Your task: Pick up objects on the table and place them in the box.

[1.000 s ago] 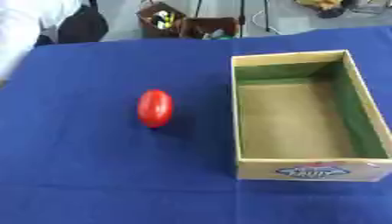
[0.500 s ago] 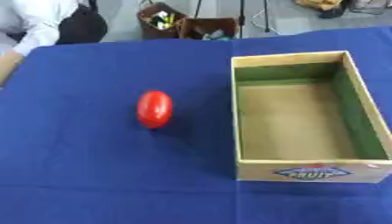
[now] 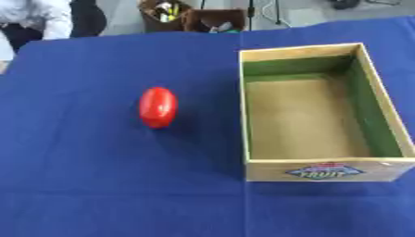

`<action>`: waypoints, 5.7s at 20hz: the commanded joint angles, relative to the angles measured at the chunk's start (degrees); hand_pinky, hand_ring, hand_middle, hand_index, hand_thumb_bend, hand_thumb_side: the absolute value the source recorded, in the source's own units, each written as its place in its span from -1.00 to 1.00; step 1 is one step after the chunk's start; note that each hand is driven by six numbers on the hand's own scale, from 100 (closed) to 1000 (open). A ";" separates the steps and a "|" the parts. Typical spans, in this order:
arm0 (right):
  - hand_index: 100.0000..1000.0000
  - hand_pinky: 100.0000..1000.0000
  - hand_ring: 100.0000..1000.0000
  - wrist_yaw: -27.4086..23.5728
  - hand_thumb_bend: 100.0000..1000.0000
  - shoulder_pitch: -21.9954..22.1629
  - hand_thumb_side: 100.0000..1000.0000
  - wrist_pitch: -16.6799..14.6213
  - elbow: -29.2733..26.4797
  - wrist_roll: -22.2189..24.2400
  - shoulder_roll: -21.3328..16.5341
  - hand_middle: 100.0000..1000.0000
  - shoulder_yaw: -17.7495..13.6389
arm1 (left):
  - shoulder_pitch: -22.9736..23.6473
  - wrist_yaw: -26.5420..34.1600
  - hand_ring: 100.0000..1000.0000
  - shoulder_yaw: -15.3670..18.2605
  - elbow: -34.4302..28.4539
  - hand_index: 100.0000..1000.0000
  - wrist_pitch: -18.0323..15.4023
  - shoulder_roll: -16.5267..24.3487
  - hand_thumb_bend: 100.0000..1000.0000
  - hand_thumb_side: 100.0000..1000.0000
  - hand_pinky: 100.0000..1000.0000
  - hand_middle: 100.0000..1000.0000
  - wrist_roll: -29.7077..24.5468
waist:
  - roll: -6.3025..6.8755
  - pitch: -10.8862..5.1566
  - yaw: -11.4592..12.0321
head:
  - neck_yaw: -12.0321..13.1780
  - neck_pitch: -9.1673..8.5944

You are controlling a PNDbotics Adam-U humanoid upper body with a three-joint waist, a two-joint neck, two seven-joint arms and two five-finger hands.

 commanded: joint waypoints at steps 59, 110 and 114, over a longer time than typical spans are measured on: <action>0.33 0.79 0.83 -0.16 -1.00 -0.16 0.20 0.15 -1.12 1.14 -1.61 0.02 0.13 | -32.40 -20.19 0.24 -18.47 40.27 0.94 -7.87 33.02 0.97 0.63 -0.06 0.49 -30.78 | 2.48 -2.21 -4.22 | 1.19 -1.25; 0.31 0.82 0.85 -1.20 -1.00 -0.98 0.16 0.43 -1.12 3.00 0.28 0.00 0.76 | -44.69 -56.39 0.29 -22.57 49.57 0.89 -2.05 16.29 0.82 0.21 0.08 0.32 -26.90 | 3.34 -1.50 -7.63 | 4.52 -2.98; 0.31 0.82 0.85 -1.12 -1.00 -0.81 0.16 0.56 -1.12 2.97 0.23 0.00 0.66 | -44.00 -59.06 0.27 -23.24 49.65 0.86 -0.89 15.65 0.81 0.18 0.09 0.28 -28.27 | 3.22 -1.42 -7.53 | 4.45 -2.78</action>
